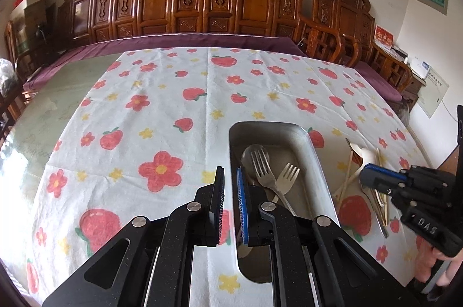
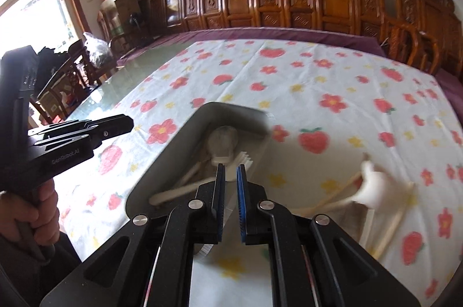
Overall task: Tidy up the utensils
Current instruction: 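Move the right tool back to the pile toward a metal spoon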
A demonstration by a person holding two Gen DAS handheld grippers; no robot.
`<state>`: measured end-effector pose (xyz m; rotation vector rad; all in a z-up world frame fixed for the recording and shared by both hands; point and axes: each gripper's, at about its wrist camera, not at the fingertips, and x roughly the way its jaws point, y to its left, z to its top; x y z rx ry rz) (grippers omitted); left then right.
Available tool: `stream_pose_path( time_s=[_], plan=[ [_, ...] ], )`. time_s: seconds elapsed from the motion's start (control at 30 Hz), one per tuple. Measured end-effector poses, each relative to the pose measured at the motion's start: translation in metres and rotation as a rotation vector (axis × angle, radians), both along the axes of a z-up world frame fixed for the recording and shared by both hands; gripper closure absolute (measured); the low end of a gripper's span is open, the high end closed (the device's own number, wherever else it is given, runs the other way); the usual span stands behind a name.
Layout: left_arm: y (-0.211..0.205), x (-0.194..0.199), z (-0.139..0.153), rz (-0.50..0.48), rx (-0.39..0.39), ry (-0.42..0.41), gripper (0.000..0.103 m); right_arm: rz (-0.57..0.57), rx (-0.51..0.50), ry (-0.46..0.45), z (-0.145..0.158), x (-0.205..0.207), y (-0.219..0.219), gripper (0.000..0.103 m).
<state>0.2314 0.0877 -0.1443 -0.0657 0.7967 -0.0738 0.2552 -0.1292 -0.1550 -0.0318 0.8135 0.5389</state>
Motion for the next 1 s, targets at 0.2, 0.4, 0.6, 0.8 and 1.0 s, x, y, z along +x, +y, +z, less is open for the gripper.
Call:
stream_pose_path(
  time_s=[0.2,0.4,0.6,0.8,1.0],
  plan=[
    [-0.028,-0.002,-0.001,-0.062,0.008,-0.002,0.087,-0.108,-0.082,0.007,-0.015,-0.004,-0.068,0.093],
    [-0.052,-0.005,-0.007,-0.115,0.007,0.009,0.082,-0.136,-0.117,0.069,-0.049,-0.006,-0.087,0.093],
    [-0.073,-0.009,-0.015,-0.162,0.026,0.023,0.081,-0.1,-0.169,0.126,-0.078,-0.006,-0.071,0.093],
    [-0.08,-0.012,-0.015,-0.182,0.03,0.023,0.081,-0.111,-0.198,0.132,-0.085,0.004,-0.062,0.074],
    [-0.08,-0.012,-0.013,-0.184,0.021,0.019,0.081,-0.135,-0.189,0.134,-0.089,0.029,-0.059,0.064]
  ],
)
